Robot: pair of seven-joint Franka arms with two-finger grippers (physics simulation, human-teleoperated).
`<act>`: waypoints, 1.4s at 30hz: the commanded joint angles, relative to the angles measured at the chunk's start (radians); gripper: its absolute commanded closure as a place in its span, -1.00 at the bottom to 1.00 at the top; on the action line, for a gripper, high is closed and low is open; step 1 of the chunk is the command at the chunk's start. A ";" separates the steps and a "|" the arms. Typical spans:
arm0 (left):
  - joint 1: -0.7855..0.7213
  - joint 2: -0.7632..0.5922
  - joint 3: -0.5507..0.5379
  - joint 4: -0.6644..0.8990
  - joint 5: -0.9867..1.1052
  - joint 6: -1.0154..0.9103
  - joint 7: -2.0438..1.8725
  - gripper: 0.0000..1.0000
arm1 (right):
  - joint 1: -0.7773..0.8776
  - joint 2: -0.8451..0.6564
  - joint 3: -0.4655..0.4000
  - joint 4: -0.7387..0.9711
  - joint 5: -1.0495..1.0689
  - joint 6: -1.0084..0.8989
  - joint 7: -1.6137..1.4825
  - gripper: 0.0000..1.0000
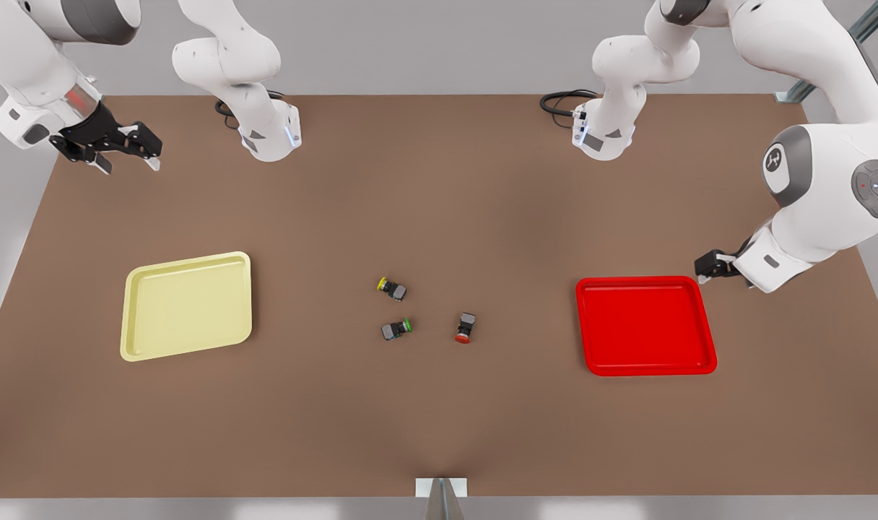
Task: Place the switches on the corresponding trays according to their colors
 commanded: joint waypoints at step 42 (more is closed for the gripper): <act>-0.398 0.759 -0.347 0.210 0.363 0.446 -0.661 -0.91 | 0.132 1.022 0.584 0.212 -0.123 0.651 -0.247 -1.00</act>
